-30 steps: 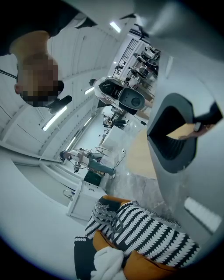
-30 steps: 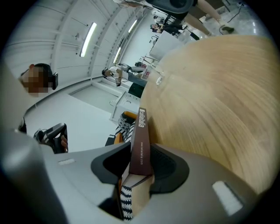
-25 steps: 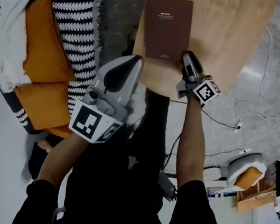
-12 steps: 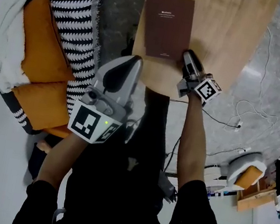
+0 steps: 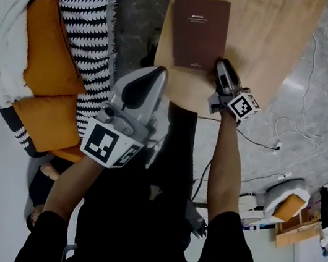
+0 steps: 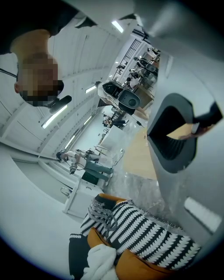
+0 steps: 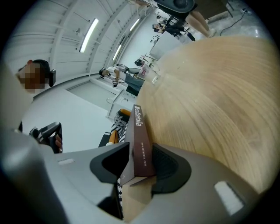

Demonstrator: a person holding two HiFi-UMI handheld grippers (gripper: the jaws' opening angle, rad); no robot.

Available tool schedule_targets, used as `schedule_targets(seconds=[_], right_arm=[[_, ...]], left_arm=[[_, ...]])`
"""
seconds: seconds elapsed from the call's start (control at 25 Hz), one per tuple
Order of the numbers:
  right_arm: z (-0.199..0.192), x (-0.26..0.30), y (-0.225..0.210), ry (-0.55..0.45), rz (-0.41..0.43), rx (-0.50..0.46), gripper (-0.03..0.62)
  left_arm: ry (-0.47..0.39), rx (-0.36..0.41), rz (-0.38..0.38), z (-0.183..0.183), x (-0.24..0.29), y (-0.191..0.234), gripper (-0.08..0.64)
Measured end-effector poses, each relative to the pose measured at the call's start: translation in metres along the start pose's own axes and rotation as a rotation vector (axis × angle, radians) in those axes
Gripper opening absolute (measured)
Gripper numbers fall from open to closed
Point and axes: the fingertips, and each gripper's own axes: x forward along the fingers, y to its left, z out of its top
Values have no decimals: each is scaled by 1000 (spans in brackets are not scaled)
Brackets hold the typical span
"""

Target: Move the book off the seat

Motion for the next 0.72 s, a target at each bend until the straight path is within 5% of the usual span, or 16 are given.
schedule_targets(seconds=[0.28, 0.72], right_arm=[[-1, 1, -1, 7, -12, -41, 196], [-2, 1, -4, 47, -127, -238, 202]], left_arm=[[-4, -4, 6, -2, -2, 1, 6], [-17, -15, 14, -4, -7, 5, 6]])
